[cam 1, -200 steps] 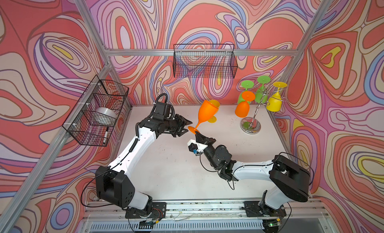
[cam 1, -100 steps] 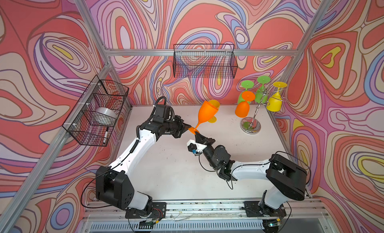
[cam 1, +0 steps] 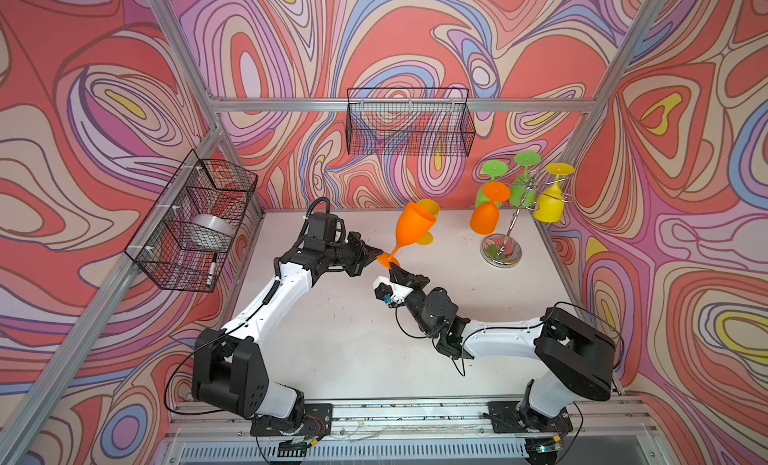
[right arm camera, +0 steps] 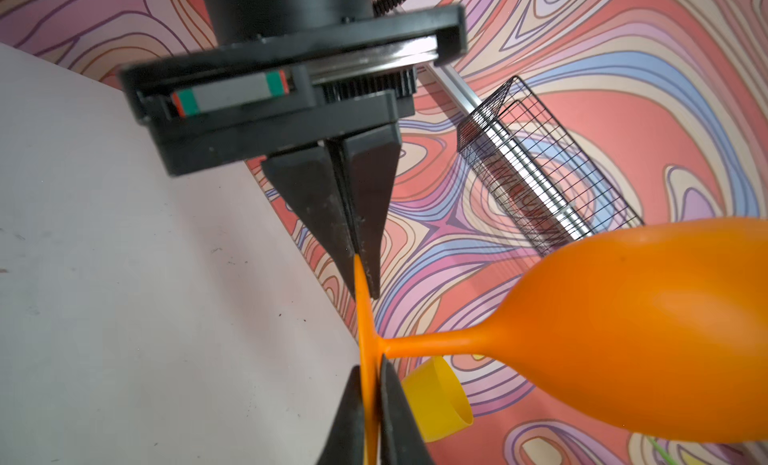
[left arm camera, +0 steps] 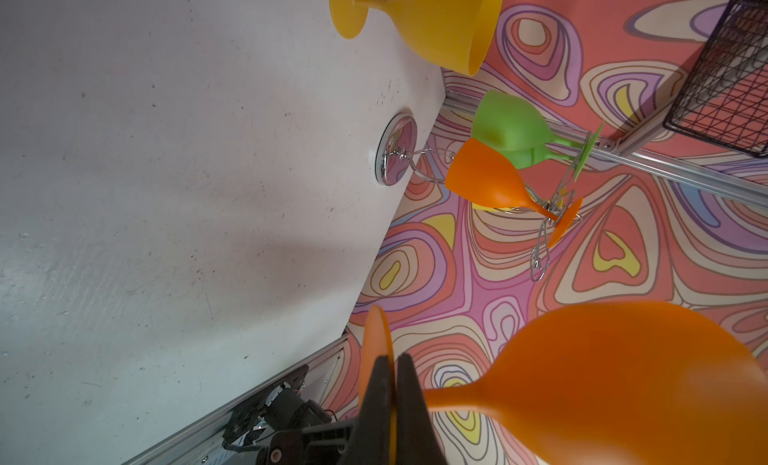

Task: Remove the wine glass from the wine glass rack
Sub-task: 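Close the left gripper on the orange glass foot beside the right gripper, then open the right gripper and move it to the orange glass rim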

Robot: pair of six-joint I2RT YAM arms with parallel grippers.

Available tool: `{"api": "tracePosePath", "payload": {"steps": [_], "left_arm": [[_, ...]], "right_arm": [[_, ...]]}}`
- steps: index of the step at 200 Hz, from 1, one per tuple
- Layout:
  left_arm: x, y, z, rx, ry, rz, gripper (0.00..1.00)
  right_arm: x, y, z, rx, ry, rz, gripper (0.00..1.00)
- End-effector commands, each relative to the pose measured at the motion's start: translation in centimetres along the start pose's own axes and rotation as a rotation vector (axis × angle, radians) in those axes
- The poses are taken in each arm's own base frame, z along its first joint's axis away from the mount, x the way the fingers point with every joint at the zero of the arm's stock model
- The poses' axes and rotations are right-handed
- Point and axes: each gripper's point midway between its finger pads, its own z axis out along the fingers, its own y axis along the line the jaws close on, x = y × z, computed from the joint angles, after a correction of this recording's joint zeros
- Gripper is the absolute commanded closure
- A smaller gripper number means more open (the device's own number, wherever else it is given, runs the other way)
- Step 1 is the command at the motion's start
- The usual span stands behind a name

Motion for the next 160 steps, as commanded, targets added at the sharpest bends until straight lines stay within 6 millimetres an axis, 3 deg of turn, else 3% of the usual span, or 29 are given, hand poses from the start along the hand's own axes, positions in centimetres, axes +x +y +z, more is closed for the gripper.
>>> {"api": "tracePosePath", "payload": {"steps": [1, 18, 52, 111, 160], "left_arm": [[-0.9, -1.9, -0.5, 0.081, -0.029, 0.086, 1.00], [-1.2, -1.7, -0.5, 0.078, -0.040, 0.091, 1.00], [-1.8, -1.5, -0.4, 0.075, -0.046, 0.097, 1.00], [-3.2, -0.3, -0.4, 0.083, -0.061, 0.104, 1.00], [-4.8, 2.7, -1.2, 0.057, -0.113, 0.137, 1.00]], "right_arm": [[-2.8, -1.7, -0.2, 0.006, -0.065, 0.111, 0.65], [-3.1, -2.0, -0.2, 0.002, -0.063, 0.135, 0.52], [-3.6, -3.0, -0.5, -0.006, -0.054, 0.203, 0.43], [-5.2, -4.1, -1.5, -0.111, -0.013, 0.316, 0.41], [-7.4, -5.3, -1.8, -0.225, 0.044, 0.450, 0.41]]}}
